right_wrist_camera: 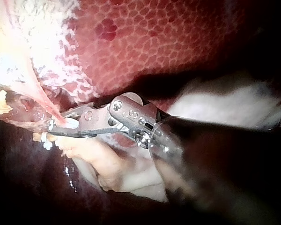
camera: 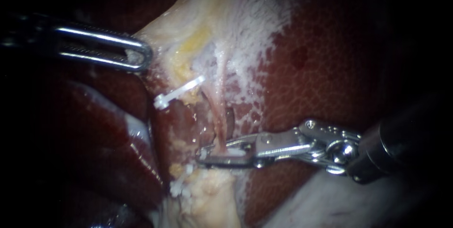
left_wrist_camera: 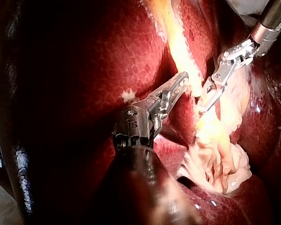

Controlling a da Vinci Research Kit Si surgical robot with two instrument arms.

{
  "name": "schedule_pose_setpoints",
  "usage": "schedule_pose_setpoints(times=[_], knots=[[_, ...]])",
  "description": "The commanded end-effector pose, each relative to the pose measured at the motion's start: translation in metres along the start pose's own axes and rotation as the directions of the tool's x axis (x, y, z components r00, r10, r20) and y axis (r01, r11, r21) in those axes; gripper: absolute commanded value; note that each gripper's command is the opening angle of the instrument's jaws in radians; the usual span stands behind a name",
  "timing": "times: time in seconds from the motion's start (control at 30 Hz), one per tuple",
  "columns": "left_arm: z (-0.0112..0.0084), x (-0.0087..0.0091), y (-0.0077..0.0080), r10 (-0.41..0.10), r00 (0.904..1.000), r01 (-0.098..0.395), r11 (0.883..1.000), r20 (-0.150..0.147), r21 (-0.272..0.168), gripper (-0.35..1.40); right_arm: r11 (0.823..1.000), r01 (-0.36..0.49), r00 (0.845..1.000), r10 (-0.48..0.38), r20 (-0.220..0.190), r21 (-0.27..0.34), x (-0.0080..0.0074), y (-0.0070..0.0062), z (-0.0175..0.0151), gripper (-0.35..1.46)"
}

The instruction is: Going back first clip right tube

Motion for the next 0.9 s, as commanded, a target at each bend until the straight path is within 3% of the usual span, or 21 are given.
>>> schedule_pose_setpoints(times=[0.03, 0.63, 0.77, 0.9], knots=[[0.0, 0.0, 0.0, 0.0, 1.0, 0.0, 1.0, 0.0, 0.0, -0.35, 1.0, 0.0, 1.0, 0.0, 0.003, 0.004, 0.0, 0.0, 0.0001, -0.35], [0.0001, 0.0001, 0.0, 0.0, 1.0, 0.0, 1.0, 0.0, -0.001, -0.35, 1.0, 0.0, 1.0, 0.0, 0.007, 0.019, 0.0001, -0.0003, 0.0006, -0.35], [0.0001, 0.0001, 0.0, 0.001, 1.0, -0.001, 1.0, 0.0, -0.001, -0.35, 0.999, 0.03, 1.0, -0.03, -0.008, 0.024, 0.0002, -0.0003, 0.001, 0.01], [0.0002, 0.0002, 0.0, 0.001, 1.0, -0.001, 1.0, 0.0, -0.001, -0.35, 0.998, 0.066, 0.998, -0.066, -0.006, 0.022, 0.0003, -0.0002, 0.0013, 0.18]])
